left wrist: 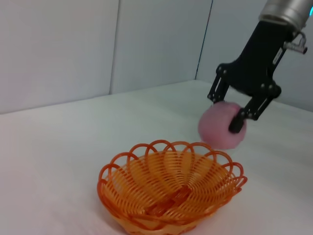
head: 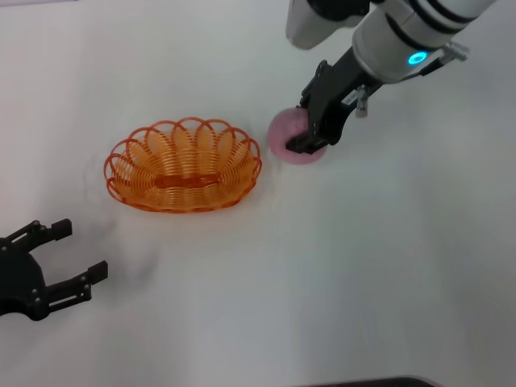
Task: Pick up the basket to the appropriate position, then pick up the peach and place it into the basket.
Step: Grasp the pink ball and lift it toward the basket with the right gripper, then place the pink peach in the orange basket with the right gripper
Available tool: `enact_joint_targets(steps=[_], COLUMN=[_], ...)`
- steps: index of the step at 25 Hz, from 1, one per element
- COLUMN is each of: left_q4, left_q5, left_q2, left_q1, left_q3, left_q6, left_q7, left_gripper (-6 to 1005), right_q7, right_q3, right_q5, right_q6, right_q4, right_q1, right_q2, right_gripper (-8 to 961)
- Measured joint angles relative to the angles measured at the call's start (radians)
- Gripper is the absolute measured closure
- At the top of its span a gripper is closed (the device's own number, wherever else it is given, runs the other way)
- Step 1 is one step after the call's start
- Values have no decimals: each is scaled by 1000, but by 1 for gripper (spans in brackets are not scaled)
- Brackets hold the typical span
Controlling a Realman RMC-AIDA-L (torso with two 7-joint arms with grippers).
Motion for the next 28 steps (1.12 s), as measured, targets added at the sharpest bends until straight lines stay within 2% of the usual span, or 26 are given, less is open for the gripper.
enact_joint_targets(steps=[17, 21, 28], left_q4=[2, 3, 2], left_q5=[-3, -3, -8], left_q2=[3, 3, 3], left_q1=[-8, -11, -16], left_q3=[-2, -2, -2], left_q6=[-1, -2, -1], left_q7=[0, 0, 0], left_gripper=[124, 123, 123], right_q7=[-10, -21, -24], right_q3=[-5, -50, -185], right_q5=[43, 76, 126], right_q6=[16, 60, 183], right_q4=[-32, -26, 0], right_q1=[4, 11, 22], right_q2=[2, 5, 12], right_gripper=[414, 405, 390])
